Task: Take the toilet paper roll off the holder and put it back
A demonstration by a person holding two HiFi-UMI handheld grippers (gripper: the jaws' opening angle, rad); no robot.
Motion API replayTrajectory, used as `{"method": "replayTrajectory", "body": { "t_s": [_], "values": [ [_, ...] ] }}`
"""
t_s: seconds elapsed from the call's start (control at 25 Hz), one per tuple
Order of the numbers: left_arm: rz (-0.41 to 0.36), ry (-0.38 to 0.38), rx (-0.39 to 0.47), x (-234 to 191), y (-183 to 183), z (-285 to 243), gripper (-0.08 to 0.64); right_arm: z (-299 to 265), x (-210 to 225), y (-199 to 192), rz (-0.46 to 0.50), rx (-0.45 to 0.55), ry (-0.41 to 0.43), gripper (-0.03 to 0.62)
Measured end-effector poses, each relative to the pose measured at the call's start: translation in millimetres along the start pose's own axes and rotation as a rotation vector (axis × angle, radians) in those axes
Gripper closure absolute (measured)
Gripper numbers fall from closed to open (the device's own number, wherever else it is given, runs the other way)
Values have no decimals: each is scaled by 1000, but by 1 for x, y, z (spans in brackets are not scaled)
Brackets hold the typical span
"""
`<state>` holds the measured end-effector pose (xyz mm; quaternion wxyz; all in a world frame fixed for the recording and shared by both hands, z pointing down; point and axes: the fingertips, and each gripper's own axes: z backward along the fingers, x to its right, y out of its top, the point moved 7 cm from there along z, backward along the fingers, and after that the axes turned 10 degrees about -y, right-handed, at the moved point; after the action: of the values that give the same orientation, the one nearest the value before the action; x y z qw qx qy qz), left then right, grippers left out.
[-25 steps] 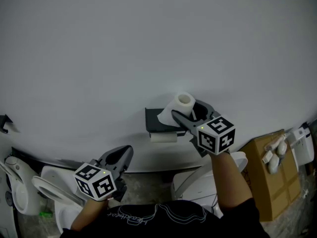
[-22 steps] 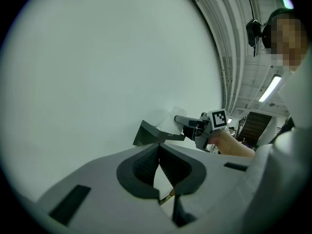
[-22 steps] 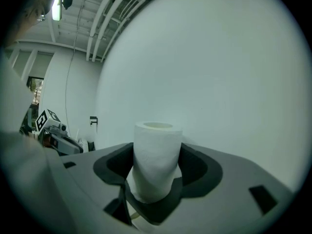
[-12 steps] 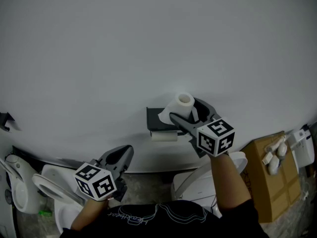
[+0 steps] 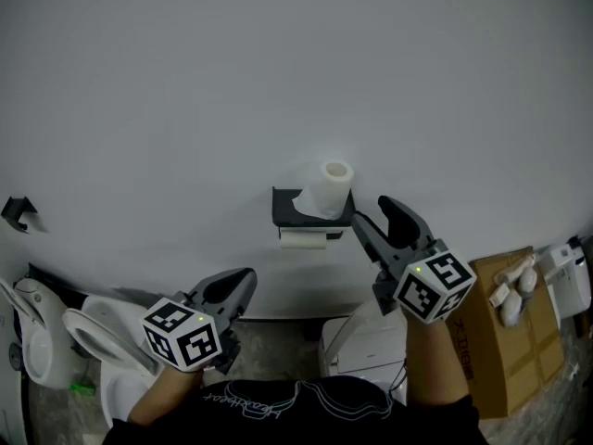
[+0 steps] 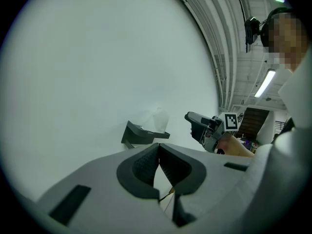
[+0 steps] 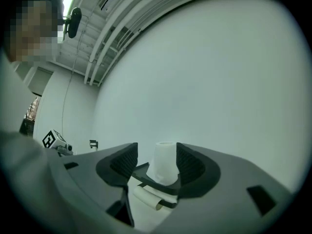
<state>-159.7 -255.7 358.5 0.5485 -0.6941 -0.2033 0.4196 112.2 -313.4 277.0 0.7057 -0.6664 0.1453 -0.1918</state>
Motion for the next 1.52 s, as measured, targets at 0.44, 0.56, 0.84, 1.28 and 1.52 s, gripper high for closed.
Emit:
{"method": "replayTrajectory", "body": {
  "t_s": [0.44, 0.56, 0.84, 1.28, 1.52],
  "values": [
    [-8, -46, -8, 76, -33, 1, 555, 97, -36, -49, 15, -73, 133, 600],
    [-3, -53, -14, 95, -45, 4, 555, 123, -46, -65, -66, -84, 201, 598],
    [15, -60, -14, 133, -72, 16, 555, 174, -56, -84, -141, -93, 225, 589],
    [-3, -37, 0, 152, -83, 33, 555, 201, -70, -84, -118, -52, 244, 589],
    [4, -32, 8, 155, -86, 35, 555, 203, -73, -94, -128, -92, 252, 588]
  ]
}}
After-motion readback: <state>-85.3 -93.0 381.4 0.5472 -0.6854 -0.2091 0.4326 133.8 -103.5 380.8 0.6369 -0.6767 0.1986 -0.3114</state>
